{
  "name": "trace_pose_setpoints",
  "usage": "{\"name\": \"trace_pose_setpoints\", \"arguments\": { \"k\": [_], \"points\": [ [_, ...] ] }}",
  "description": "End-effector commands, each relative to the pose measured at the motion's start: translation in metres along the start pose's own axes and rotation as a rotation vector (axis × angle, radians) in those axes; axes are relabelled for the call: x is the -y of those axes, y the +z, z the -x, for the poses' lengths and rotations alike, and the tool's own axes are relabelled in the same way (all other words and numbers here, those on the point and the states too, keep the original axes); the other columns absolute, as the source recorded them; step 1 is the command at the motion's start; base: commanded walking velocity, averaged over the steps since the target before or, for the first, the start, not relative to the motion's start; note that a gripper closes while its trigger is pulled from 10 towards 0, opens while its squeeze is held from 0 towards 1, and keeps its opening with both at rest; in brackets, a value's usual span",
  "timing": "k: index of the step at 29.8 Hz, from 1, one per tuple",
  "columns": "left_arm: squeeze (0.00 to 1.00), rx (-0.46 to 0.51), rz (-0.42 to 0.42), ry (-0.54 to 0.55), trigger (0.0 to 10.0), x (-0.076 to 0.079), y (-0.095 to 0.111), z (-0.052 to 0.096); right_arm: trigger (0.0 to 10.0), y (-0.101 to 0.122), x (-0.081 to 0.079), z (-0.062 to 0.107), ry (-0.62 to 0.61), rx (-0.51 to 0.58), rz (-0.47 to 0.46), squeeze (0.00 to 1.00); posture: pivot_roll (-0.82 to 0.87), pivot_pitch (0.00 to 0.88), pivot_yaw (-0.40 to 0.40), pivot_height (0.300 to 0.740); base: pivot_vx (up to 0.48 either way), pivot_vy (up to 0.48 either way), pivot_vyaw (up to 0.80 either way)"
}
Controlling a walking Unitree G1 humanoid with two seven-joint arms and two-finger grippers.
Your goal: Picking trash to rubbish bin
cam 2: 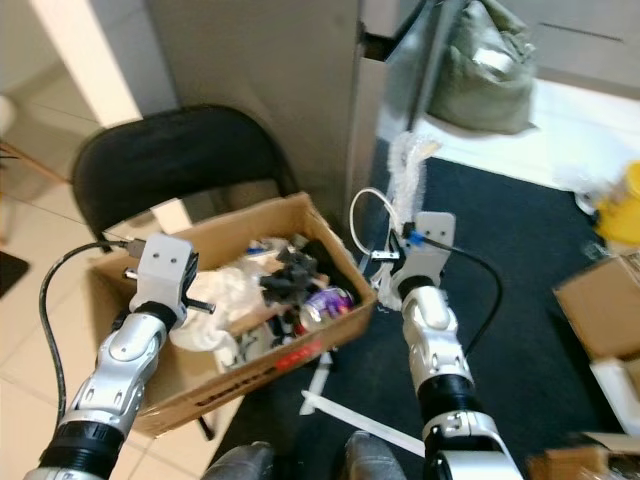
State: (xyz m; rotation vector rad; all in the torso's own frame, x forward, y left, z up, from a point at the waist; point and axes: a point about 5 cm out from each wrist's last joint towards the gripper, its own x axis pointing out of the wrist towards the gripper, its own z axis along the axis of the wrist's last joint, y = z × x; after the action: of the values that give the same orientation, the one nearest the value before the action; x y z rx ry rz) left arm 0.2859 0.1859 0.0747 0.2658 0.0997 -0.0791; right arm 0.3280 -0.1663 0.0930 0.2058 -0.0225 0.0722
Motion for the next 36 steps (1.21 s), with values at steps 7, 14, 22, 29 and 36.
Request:
{"name": "trace_pose_setpoints", "arguments": {
  "k": [7,14,22,29,36],
  "points": [
    [0.0,-0.01,-0.006,-0.007,10.0,0.002,-0.002,0.001,10.0,0.002,-0.001,0.0,0.015,0.0,-0.025,0.0,0.07,0.057,-0.017,0.74,0.287,0.0,0.31],
    [0.0,0.014,-0.002,-0.019,10.0,0.004,0.002,0.001,10.0,0.003,-0.003,0.001,0.046,0.001,0.011,0.0,0.07,0.06,-0.018,0.74,0.0,0.0,0.0],
    [0.0,0.048,-0.015,-0.041,10.0,0.005,0.006,0.002,10.0,0.003,-0.015,-0.001,0.188,-0.039,-0.006,0.0,0.07,0.068,-0.022,0.74,0.0,0.0,0.0],
    [0.0,0.095,-0.006,-0.157,10.0,0.013,0.012,0.007,10.0,-0.005,-0.039,0.012,0.531,-0.16,-0.034,0.0,0.07,0.072,-0.024,0.74,0.0,0.0,0.0],
    [0.0,0.101,-0.04,-0.217,10.0,0.022,0.013,0.009,10.0,0.003,-0.065,0.023,0.783,-0.2,-0.119,0.0,0.08,0.083,-0.029,0.74,0.0,0.0,0.0]
  ]
}}
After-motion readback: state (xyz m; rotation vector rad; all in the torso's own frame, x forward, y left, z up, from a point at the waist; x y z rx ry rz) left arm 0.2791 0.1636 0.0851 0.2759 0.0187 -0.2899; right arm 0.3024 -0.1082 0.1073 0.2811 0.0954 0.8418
